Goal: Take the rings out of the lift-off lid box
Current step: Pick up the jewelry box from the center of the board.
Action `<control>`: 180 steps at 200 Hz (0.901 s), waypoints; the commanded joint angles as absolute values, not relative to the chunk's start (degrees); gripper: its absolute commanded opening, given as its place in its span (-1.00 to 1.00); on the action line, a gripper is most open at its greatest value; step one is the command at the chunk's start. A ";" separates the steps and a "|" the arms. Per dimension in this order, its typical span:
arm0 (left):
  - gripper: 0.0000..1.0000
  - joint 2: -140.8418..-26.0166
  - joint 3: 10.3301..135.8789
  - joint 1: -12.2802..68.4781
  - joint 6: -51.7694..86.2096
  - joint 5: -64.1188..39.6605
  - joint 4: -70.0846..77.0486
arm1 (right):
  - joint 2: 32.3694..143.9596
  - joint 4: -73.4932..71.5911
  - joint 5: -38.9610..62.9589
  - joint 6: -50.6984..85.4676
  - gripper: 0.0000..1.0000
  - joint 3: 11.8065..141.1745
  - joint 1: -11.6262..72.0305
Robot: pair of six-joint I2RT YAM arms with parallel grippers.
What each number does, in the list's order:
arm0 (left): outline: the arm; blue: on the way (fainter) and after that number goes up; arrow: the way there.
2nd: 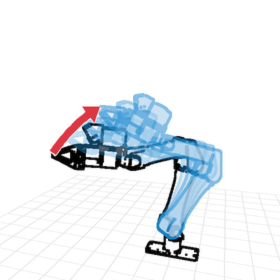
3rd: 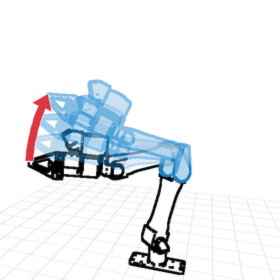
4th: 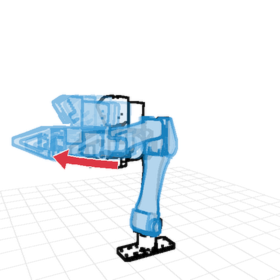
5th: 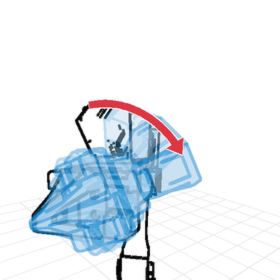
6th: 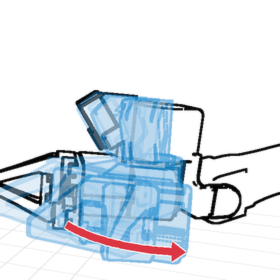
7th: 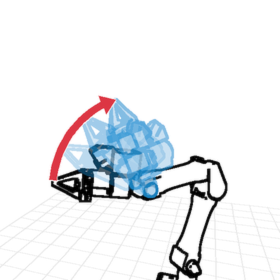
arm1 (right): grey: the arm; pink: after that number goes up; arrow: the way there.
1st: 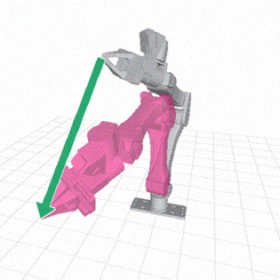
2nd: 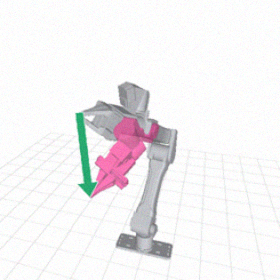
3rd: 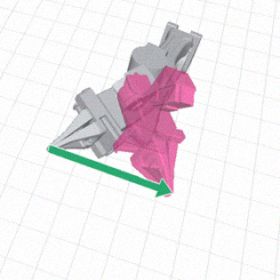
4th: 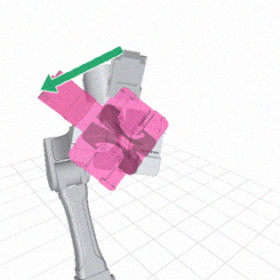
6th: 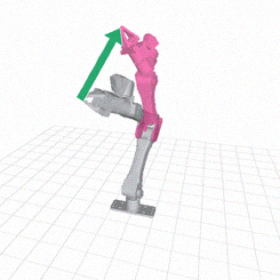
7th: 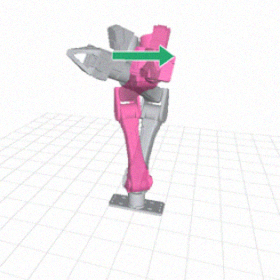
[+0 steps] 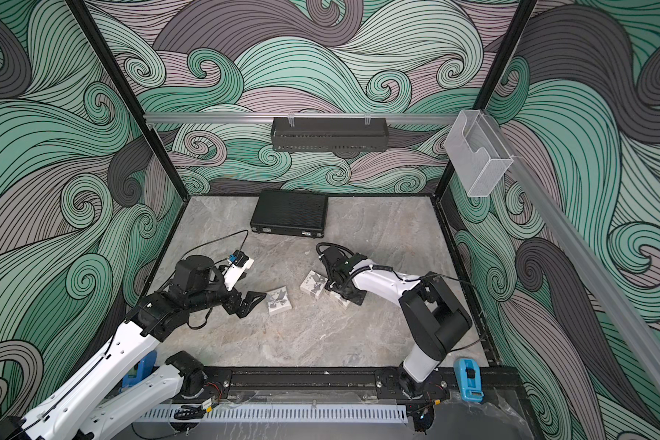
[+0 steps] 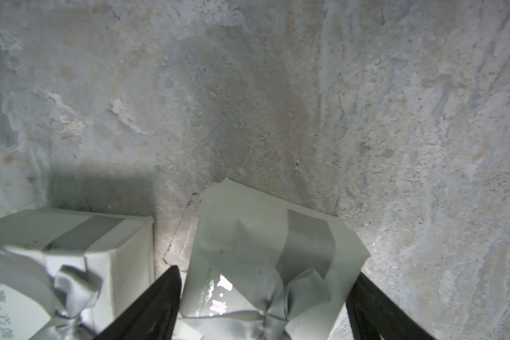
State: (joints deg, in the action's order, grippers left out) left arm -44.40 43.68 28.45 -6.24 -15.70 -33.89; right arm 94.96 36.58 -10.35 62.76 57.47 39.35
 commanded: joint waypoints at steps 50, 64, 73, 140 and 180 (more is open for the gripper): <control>0.97 -44.38 43.94 29.27 -6.86 -15.55 -35.25 | 95.93 34.24 -11.16 61.89 0.58 55.25 37.61; 0.97 -44.44 44.12 29.35 -6.60 -15.47 -35.09 | 95.95 33.56 -10.45 60.48 0.63 54.84 37.24; 0.97 -44.47 44.21 29.38 -6.51 -15.41 -34.99 | 95.99 33.51 -10.05 59.66 0.66 54.76 37.06; 0.97 -45.25 44.89 30.33 -4.71 -14.77 -33.60 | 93.21 33.28 -11.68 55.81 0.53 53.19 36.83; 0.97 -46.86 46.08 31.67 -2.72 -13.81 -32.14 | 88.21 32.96 -11.97 51.92 0.53 50.97 35.16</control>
State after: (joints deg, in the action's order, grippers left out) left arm -45.74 43.75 30.65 -4.62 -14.74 -33.43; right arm 92.38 32.71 -10.31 54.83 52.29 36.36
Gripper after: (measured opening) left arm 0.987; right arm 0.764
